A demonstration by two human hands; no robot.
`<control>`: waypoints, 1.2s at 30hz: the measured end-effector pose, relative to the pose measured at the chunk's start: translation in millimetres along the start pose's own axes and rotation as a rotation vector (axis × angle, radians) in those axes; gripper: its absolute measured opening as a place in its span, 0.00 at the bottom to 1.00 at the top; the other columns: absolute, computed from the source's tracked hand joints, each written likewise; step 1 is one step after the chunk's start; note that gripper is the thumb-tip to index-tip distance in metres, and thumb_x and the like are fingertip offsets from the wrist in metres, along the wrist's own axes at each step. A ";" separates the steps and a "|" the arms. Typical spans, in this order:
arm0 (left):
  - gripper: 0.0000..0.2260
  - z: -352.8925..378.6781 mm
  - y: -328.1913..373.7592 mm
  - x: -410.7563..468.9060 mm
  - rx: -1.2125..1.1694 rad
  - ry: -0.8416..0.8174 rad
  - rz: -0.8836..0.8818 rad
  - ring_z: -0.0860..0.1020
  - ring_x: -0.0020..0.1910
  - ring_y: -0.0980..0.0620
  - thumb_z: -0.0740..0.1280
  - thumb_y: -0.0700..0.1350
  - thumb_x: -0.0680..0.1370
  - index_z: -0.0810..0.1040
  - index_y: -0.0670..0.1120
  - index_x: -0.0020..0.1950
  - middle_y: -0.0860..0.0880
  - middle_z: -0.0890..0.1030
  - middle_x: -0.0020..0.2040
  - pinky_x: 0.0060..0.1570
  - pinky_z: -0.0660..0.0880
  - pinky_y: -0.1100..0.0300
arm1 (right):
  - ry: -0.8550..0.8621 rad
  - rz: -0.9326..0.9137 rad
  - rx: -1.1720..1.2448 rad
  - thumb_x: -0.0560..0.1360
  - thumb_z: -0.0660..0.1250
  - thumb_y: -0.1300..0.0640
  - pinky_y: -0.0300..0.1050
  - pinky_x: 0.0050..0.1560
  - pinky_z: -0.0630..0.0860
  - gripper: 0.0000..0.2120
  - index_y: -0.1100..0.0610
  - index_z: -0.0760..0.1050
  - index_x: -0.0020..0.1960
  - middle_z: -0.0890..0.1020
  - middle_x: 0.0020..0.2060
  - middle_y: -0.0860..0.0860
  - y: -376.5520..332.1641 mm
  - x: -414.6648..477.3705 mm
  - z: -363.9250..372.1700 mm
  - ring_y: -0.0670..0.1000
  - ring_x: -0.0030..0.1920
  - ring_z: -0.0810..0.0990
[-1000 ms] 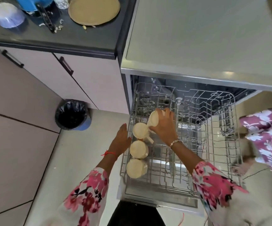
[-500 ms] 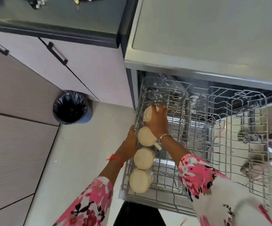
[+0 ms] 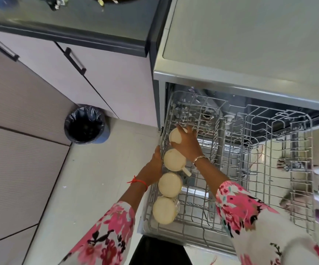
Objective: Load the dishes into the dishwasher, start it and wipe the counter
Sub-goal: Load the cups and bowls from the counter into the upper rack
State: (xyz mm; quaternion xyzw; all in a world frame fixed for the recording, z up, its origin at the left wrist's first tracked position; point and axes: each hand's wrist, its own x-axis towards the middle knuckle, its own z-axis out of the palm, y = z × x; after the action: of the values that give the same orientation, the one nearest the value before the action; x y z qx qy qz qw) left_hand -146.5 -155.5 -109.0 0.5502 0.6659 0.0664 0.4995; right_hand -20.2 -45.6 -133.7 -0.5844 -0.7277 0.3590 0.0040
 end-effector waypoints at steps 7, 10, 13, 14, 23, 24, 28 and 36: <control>0.28 -12.5 -1.5 -25.3 0.195 0.061 -0.076 0.65 0.69 0.40 0.57 0.42 0.81 0.46 0.40 0.76 0.38 0.59 0.73 0.67 0.65 0.46 | -0.007 0.028 -0.013 0.75 0.65 0.53 0.55 0.67 0.67 0.36 0.58 0.50 0.76 0.56 0.74 0.58 -3.4 -24.8 -16.7 0.62 0.70 0.61; 0.26 -21.7 -4.9 -50.5 0.169 0.114 -0.076 0.63 0.70 0.43 0.56 0.36 0.79 0.52 0.41 0.75 0.41 0.59 0.74 0.68 0.61 0.53 | 0.001 -0.029 -0.112 0.76 0.63 0.56 0.54 0.64 0.69 0.29 0.63 0.57 0.72 0.64 0.69 0.62 -18.6 -40.9 -21.6 0.62 0.67 0.66; 0.24 -35.2 -8.9 -78.9 0.141 0.163 -0.071 0.64 0.69 0.45 0.56 0.33 0.77 0.57 0.40 0.73 0.42 0.61 0.72 0.66 0.61 0.58 | -0.026 -0.083 -0.147 0.76 0.61 0.59 0.51 0.60 0.70 0.20 0.64 0.67 0.66 0.72 0.62 0.62 -43.0 -59.8 -28.1 0.61 0.62 0.72; 0.23 -41.0 -10.3 -88.2 0.134 0.183 -0.070 0.64 0.69 0.45 0.56 0.34 0.78 0.58 0.40 0.73 0.43 0.62 0.72 0.65 0.61 0.58 | -0.013 -0.111 -0.147 0.76 0.61 0.60 0.50 0.58 0.70 0.17 0.65 0.69 0.63 0.74 0.61 0.61 -52.9 -66.8 -28.9 0.61 0.61 0.72; 0.19 -94.5 -65.4 -147.4 0.163 0.165 -0.092 0.67 0.67 0.48 0.56 0.37 0.77 0.67 0.44 0.69 0.45 0.70 0.68 0.65 0.65 0.58 | 0.007 -0.333 -0.405 0.60 0.73 0.66 0.46 0.31 0.75 0.07 0.63 0.75 0.34 0.78 0.32 0.60 -148.3 -128.2 29.4 0.60 0.33 0.79; 0.19 -101.0 -77.2 -152.0 0.175 0.154 -0.085 0.68 0.67 0.48 0.56 0.37 0.77 0.67 0.44 0.68 0.45 0.71 0.67 0.65 0.65 0.58 | -0.005 -0.312 -0.427 0.61 0.72 0.65 0.46 0.32 0.76 0.07 0.62 0.75 0.35 0.78 0.34 0.59 -161.0 -130.6 39.4 0.60 0.35 0.79; 0.20 -141.7 -125.5 -169.1 0.191 0.143 -0.053 0.70 0.65 0.47 0.56 0.36 0.77 0.66 0.45 0.68 0.45 0.71 0.66 0.63 0.66 0.59 | 0.041 -0.237 -0.428 0.73 0.58 0.63 0.50 0.48 0.76 0.09 0.62 0.74 0.49 0.77 0.49 0.58 -221.8 -134.9 68.3 0.59 0.52 0.76; 0.17 -259.1 -194.3 -198.4 0.116 0.342 -0.010 0.75 0.58 0.41 0.56 0.34 0.75 0.73 0.42 0.62 0.40 0.76 0.61 0.59 0.72 0.51 | 0.109 -0.300 -0.471 0.76 0.55 0.62 0.49 0.53 0.72 0.12 0.62 0.72 0.56 0.74 0.54 0.57 -346.2 -105.7 82.3 0.57 0.56 0.73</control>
State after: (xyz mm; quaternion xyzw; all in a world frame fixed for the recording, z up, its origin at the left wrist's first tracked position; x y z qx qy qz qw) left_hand -487.9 -269.5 12.0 0.5554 0.7467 0.1179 0.3465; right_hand -315.1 -198.9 31.4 -0.4734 -0.8681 0.1437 -0.0397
